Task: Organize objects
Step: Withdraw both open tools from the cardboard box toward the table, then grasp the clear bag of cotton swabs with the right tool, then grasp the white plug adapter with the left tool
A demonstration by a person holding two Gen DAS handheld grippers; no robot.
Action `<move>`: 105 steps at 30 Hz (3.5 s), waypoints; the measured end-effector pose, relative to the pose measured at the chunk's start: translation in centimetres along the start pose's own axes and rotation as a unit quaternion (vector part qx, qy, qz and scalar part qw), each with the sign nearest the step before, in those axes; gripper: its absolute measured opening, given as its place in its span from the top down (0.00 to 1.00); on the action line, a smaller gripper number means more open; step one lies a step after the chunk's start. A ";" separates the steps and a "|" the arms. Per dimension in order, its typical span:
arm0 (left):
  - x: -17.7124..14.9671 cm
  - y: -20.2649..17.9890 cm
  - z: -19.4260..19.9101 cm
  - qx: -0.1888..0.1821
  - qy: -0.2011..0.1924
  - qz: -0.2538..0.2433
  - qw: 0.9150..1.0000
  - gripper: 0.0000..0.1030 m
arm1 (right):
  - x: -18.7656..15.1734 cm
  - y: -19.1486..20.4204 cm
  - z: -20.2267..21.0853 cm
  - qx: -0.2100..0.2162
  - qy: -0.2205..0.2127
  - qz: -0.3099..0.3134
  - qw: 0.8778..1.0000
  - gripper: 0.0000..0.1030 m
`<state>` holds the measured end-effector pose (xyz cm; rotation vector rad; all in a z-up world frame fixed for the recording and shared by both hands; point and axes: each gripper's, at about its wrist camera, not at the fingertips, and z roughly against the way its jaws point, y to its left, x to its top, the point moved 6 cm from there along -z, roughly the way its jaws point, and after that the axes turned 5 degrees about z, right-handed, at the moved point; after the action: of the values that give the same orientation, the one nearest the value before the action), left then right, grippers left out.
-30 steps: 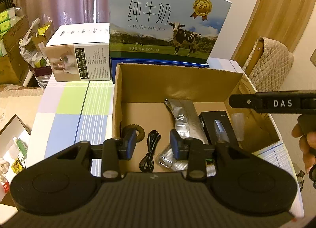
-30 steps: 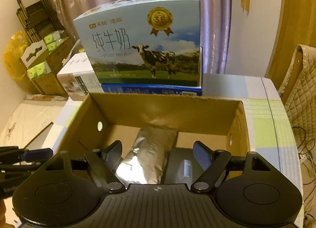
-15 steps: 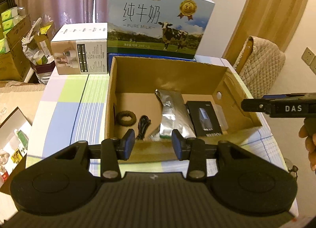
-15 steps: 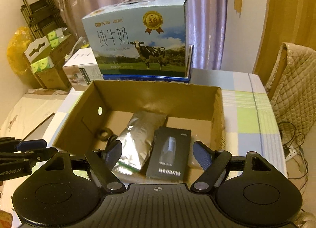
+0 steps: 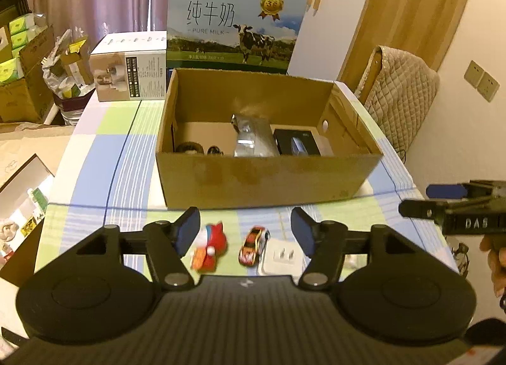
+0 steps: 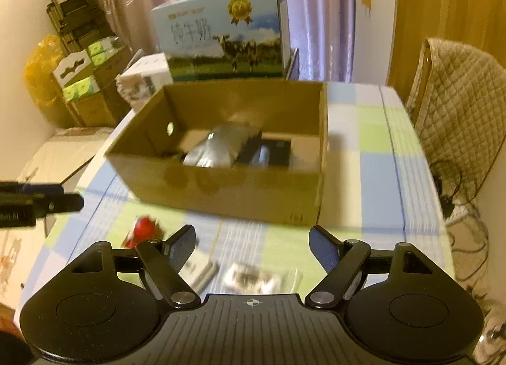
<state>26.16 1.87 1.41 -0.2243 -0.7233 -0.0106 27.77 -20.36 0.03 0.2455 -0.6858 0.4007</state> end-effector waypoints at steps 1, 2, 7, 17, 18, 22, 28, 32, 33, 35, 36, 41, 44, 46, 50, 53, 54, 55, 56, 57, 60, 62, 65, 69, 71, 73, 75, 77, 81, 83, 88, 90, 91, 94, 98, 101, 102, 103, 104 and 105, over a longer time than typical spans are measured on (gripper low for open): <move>-0.5 -0.2 0.3 0.001 -0.001 -0.001 1.000 0.39 | -0.9 0.0 0.2 0.002 0.001 0.000 1.000 0.26; -1.0 -0.3 0.5 0.002 -0.001 -0.003 1.000 0.37 | -1.8 0.0 0.4 0.001 0.003 0.002 1.000 0.26; -3.5 -1.2 1.3 0.005 0.000 -0.015 1.000 0.26 | -5.8 0.2 1.0 0.000 0.016 0.012 1.000 0.26; -7.7 -2.9 1.3 0.003 0.007 -0.027 1.000 0.10 | -11.3 0.6 1.1 0.002 0.047 0.037 0.998 0.26; -8.0 -3.0 1.1 0.003 0.010 -0.027 1.000 0.08 | -11.5 0.6 1.0 0.001 0.049 0.040 0.998 0.26; -9.5 -3.0 0.5 0.007 0.023 -0.026 0.999 0.06 | -12.3 0.9 0.7 0.002 0.058 0.049 0.997 0.26; -10.9 -2.8 0.0 0.009 0.037 -0.024 0.999 0.02 | -13.1 1.7 0.2 0.009 0.074 0.064 0.995 0.26; -11.2 -2.6 -0.2 0.012 0.040 -0.023 0.999 0.01 | -13.5 1.9 -0.1 0.013 0.082 0.065 0.994 0.26; -11.3 -2.5 -0.2 0.013 0.041 -0.023 0.999 0.01 | -13.5 1.9 -0.2 0.013 0.083 0.065 0.994 0.26; -11.4 -2.4 -0.3 0.014 0.042 -0.026 0.999 0.01 | -13.7 1.9 -0.3 0.013 0.084 0.064 0.994 0.26; -11.5 -2.4 -0.3 0.015 0.043 -0.026 0.999 0.01 | -13.7 1.8 -0.3 0.013 0.086 0.064 0.994 0.26; -12.0 -2.2 -0.6 0.013 0.048 -0.023 0.999 0.01 | -14.1 1.5 -0.4 0.010 0.092 0.065 0.994 0.26; -12.0 -2.2 -0.8 0.010 0.050 -0.025 0.998 0.01 | -14.1 1.4 -0.6 0.008 0.093 0.069 0.993 0.26; -12.0 -2.2 -1.1 0.007 0.052 -0.029 0.998 0.01 | -13.9 1.3 -0.8 0.008 0.092 0.074 0.993 0.26; -11.6 -2.3 -1.8 -0.002 0.052 -0.033 0.998 0.01 | -13.2 1.5 -1.6 0.015 0.086 0.099 0.991 0.26; -11.3 -2.3 -2.7 -0.003 0.051 -0.038 0.998 0.01 | -12.6 1.9 -2.4 0.028 0.080 0.128 0.988 0.26; -11.1 -2.3 -3.0 -0.004 0.052 -0.040 0.998 0.01 | -12.3 2.0 -2.7 0.033 0.077 0.142 0.986 0.26; -11.0 -2.3 -3.5 -0.006 0.053 -0.042 0.998 0.01 | -12.1 2.1 -3.0 0.035 0.075 0.154 0.985 0.26; -10.9 -2.2 -3.9 -0.006 0.053 -0.043 0.998 0.01 | -11.9 2.2 -3.4 0.038 0.073 0.169 0.982 0.26; -10.8 -2.2 -4.3 -0.007 0.053 -0.045 0.998 0.01 | -11.7 2.2 -3.8 0.041 0.072 0.180 0.980 0.26; -10.8 -2.2 -5.6 -0.010 0.054 -0.049 0.997 0.01 | -11.3 2.1 -5.0 0.046 0.074 0.208 0.974 0.26; -10.8 -2.3 -6.4 -0.014 0.053 -0.052 0.997 0.01 | -11.1 1.9 -5.9 0.049 0.077 0.223 0.971 0.26; -10.8 -2.4 -7.5 -0.016 0.055 -0.055 0.997 0.02 | -10.7 1.5 -7.2 0.053 0.078 0.247 0.964 0.26; -10.9 -2.6 -8.8 -0.023 0.060 -0.057 0.996 0.05 | -10.0 1.1 -8.6 0.065 0.079 0.275 0.956 0.26; -10.9 -2.6 -9.4 -0.024 0.060 -0.055 0.996 0.07 | -9.6 1.1 -9.3 0.071 0.080 0.292 0.950 0.26; -10.8 -2.5 -9.9 -0.025 0.063 -0.051 0.996 0.09 | -9.3 1.2 -10.2 0.078 0.085 0.309 0.944 0.26; -10.8 -2.5 -10.4 -0.026 0.064 -0.050 0.996 0.10 | -8.9 1.3 -11.2 0.080 0.089 0.326 0.938 0.26; -10.8 -2.6 -10.8 -0.026 0.064 -0.052 0.996 0.10 | -8.7 1.5 -12.1 0.089 0.096 0.342 0.931 0.26; -10.7 -2.6 -11.3 -0.027 0.062 -0.054 0.996 0.10 | -8.1 1.2 -14.0 0.098 0.112 0.350 0.925 0.29; -10.5 -2.5 -11.6 -0.027 0.061 -0.052 0.996 0.10 | -7.9 0.8 -14.8 0.103 0.121 0.335 0.929 0.38; -10.3 -2.4 -12.4 -0.037 0.071 -0.045 0.996 0.17 | -7.8 0.5 -14.8 0.120 0.140 0.296 0.937 0.67; -10.2 -2.7 -12.6 -0.039 0.070 -0.050 0.996 0.19 | -7.8 0.3 -14.5 0.105 0.146 0.281 0.943 0.75; -10.1 -2.8 -12.8 -0.039 0.069 -0.051 0.996 0.20 | -7.8 0.2 -14.3 0.103 0.147 0.273 0.945 0.76; -9.9 -3.4 -13.4 -0.045 0.070 -0.057 0.995 0.25 | -8.2 0.1 -13.8 0.095 0.150 0.258 0.950 0.76; -9.9 -4.0 -14.3 -0.050 0.079 -0.067 0.993 0.32 | -8.6 0.0 -13.2 0.086 0.151 0.247 0.953 0.76; -9.9 -4.0 -15.0 -0.045 0.083 -0.070 0.993 0.36 | -8.7 -0.2 -13.1 0.081 0.150 0.235 0.957 0.76; -9.8 -4.0 -15.2 -0.042 0.084 -0.071 0.993 0.39 | -8.7 -0.3 -13.0 0.080 0.150 0.230 0.958 0.77; -9.8 -4.0 -15.4 -0.039 0.086 -0.073 0.993 0.41 | -8.6 -0.5 -12.9 0.079 0.151 0.223 0.960 0.77; -9.7 -4.0 -15.6 -0.037 0.088 -0.074 0.993 0.42 | -8.6 -0.6 -12.9 0.077 0.151 0.215 0.962 0.77; -9.7 -4.0 -15.6 -0.036 0.087 -0.075 0.993 0.42 | -8.6 -0.7 -12.8 0.077 0.152 0.207 0.963 0.77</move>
<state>28.73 -5.96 -15.49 -0.2354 -0.5652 -0.1978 29.23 -18.89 -15.27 0.1803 -0.3994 0.8758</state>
